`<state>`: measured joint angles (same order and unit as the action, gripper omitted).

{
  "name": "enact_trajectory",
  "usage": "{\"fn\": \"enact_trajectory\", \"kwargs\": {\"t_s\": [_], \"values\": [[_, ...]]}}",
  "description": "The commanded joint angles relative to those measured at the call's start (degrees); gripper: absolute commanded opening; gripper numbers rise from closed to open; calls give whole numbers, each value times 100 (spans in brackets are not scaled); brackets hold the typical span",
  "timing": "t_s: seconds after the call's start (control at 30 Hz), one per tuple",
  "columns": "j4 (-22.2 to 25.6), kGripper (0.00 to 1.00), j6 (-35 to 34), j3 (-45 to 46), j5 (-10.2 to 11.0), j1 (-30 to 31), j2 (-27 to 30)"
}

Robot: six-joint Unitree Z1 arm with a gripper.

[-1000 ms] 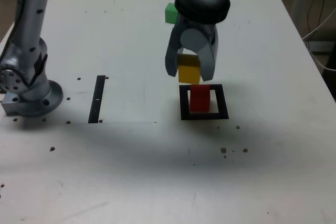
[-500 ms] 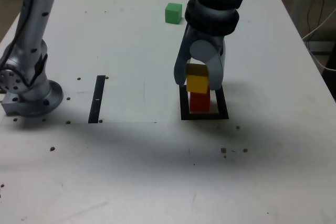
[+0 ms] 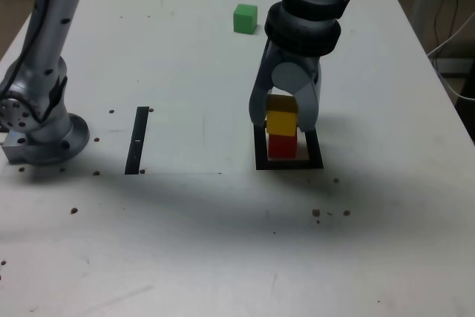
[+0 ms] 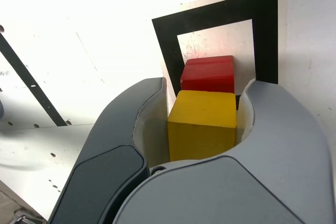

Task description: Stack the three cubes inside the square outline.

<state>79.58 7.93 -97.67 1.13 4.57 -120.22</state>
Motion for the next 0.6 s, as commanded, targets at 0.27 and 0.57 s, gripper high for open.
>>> {"fn": "enact_trajectory", "kwargs": {"t_s": [0.27,0.57], "values": [[-96,48,15,88,2,4,-44],[-205,98,85,257,-20,-51,-38]]}}
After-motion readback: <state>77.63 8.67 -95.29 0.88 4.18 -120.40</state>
